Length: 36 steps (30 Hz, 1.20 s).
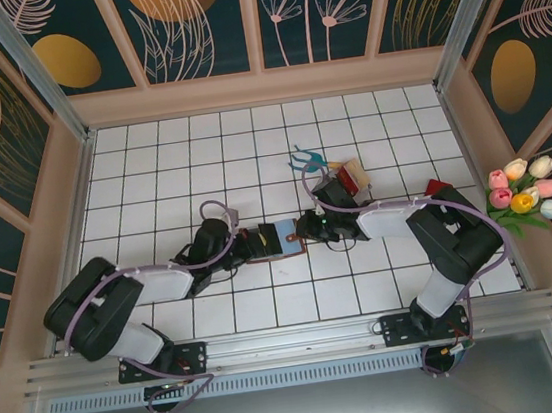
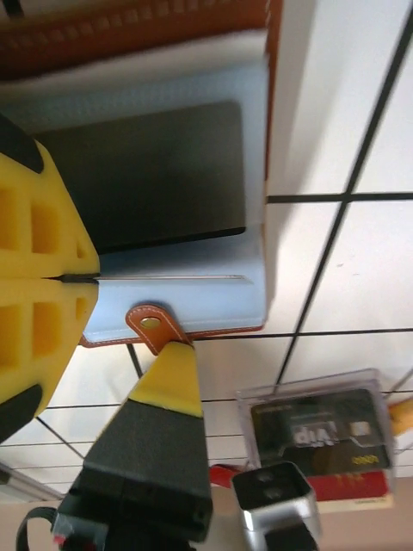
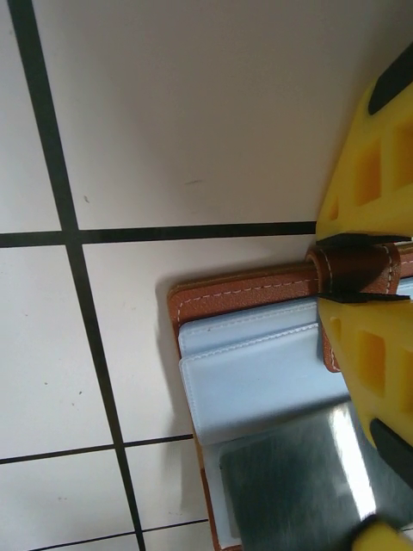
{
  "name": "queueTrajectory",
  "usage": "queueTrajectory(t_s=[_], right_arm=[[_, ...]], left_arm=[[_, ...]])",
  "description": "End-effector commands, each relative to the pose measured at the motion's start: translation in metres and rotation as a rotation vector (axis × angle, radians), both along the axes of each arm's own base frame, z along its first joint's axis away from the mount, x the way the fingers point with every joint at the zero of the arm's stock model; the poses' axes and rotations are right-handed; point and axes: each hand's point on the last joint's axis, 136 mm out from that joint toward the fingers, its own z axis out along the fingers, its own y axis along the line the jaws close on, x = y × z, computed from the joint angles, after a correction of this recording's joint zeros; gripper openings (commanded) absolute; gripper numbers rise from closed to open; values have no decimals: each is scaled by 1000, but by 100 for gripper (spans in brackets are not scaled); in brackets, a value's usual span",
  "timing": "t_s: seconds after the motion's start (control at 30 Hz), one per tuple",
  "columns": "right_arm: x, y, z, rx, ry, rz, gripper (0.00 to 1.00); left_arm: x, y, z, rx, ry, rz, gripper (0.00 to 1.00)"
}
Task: Put the credit cards into the card holder
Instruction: Insert the credit card into the card slot.
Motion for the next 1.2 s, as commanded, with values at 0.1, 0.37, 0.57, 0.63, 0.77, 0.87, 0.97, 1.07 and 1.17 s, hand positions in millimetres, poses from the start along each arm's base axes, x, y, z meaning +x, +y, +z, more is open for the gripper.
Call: queueTrajectory(t_s=[0.1, 0.37, 0.57, 0.63, 0.77, 0.87, 0.97, 1.07, 1.17], right_arm=[[-3, -1, -3, -15, 12, -11, 24], [-4, 0, -4, -12, 18, -9, 24], [-5, 1, -6, -9, 25, -5, 24], [-5, 0, -7, -10, 28, -6, 24], [-6, 1, -9, -9, 33, -5, 24], [-7, 1, -11, -10, 39, -4, 23], [-6, 2, -11, -12, 38, -4, 23], [-6, 2, -10, -12, 37, -5, 23], [-7, 5, -10, 2, 41, 4, 23]], left_arm=[[4, 23, 3, 91, -48, 80, 0], [3, 4, -6, 29, -11, 24, 0], [3, -4, -10, -3, 9, 2, 0], [3, -6, -13, 0, 18, -8, 0], [0, -11, -22, 9, 51, -31, 0], [-3, -17, -26, 9, 71, -52, 0], [-6, -21, -30, 12, 102, -81, 0], [-12, -18, -34, 23, 126, -77, 5], [-8, -23, -31, 14, 121, -86, 5]])
